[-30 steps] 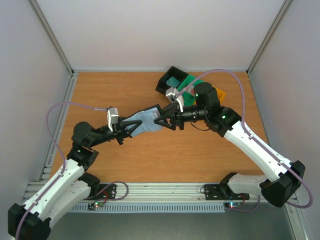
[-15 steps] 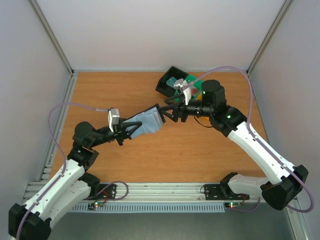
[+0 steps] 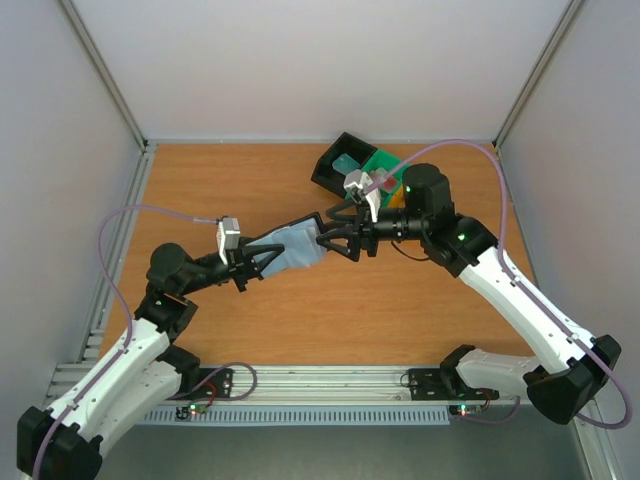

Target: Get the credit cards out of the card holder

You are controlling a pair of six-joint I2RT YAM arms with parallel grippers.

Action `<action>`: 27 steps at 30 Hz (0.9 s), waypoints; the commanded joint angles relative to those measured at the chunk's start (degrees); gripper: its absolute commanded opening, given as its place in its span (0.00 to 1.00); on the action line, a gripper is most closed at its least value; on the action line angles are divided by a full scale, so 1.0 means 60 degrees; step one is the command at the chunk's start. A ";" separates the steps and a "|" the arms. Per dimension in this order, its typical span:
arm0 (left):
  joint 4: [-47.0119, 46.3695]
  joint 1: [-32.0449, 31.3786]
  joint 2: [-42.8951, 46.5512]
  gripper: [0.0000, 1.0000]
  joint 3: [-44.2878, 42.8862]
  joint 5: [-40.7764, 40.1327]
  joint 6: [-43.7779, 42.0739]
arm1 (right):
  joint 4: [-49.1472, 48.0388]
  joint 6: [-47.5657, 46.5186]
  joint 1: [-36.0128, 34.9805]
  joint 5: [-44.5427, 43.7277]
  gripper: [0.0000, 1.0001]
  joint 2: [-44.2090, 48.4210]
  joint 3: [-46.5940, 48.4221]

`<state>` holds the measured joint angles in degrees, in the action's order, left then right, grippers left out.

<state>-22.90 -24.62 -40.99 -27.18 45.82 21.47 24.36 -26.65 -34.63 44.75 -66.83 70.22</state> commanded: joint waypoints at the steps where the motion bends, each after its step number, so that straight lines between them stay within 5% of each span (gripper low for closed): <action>1: -0.0404 0.0031 -0.0017 0.00 -0.0046 0.0086 0.0010 | 0.0345 -0.0312 -0.0190 -0.0268 0.83 -0.0360 0.0390; 6: -0.0400 0.0031 0.0021 0.00 -0.0037 0.0149 -0.0019 | 0.0248 -0.0296 -0.0200 -0.0263 0.84 -0.0827 0.0686; 12: -0.0439 0.0031 0.0030 0.00 -0.0023 0.0153 -0.0061 | 0.0386 -0.0378 -0.0194 -0.0026 0.57 -0.0948 0.0750; 23: -0.0447 0.0031 0.0018 0.00 -0.0025 0.0123 -0.0020 | 0.0792 -0.0654 -0.0613 0.0575 0.66 -0.1313 0.0864; 27: -0.0441 0.0024 0.0021 0.00 -0.0020 0.0119 -0.0005 | 0.0886 -0.0707 -0.0687 0.0344 0.52 -0.1312 0.0927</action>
<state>-21.91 -24.12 -41.28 -27.14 45.58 21.45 27.73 -29.74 -37.69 46.89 -73.78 74.11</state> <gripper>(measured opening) 0.036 0.552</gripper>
